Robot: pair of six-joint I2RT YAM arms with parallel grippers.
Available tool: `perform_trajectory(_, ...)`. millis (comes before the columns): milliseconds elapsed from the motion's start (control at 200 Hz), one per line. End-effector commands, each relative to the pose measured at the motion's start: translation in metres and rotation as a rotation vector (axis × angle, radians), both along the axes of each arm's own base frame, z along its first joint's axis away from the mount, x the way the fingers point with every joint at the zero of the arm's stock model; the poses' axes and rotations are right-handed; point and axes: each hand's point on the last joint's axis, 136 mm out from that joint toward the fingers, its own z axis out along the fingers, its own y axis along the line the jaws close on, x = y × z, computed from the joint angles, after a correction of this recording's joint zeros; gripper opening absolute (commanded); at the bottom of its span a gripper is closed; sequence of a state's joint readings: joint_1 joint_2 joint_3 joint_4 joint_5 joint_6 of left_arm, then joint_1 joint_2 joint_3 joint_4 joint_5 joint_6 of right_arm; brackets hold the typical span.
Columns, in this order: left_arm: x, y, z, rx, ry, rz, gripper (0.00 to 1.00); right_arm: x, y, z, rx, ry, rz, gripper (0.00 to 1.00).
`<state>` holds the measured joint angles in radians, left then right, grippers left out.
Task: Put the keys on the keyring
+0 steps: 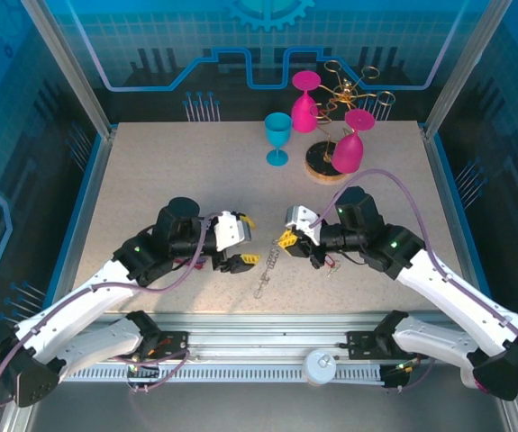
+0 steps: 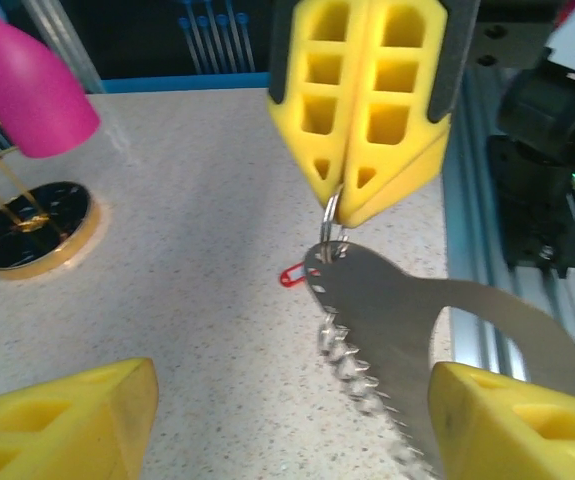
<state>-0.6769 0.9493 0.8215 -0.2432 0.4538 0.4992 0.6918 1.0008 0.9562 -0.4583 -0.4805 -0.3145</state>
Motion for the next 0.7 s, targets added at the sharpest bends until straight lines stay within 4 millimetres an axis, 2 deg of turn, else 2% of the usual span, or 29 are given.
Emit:
perform_trajectory(0,-0.017,-0.008,-0.006,-0.008,0.022,-0.119,0.69,-0.011,0.001,0.003,-0.023,0.002,0.083,0.00)
perform_trajectory(555,-0.020,-0.020,-0.010,-0.015,0.089,-0.169,0.33,-0.018,0.020,-0.002,-0.133,-0.047,0.157,0.00)
perform_trajectory(695,-0.022,-0.020,-0.011,-0.015,0.092,-0.174,0.27,-0.017,0.023,-0.005,-0.160,-0.056,0.160,0.00)
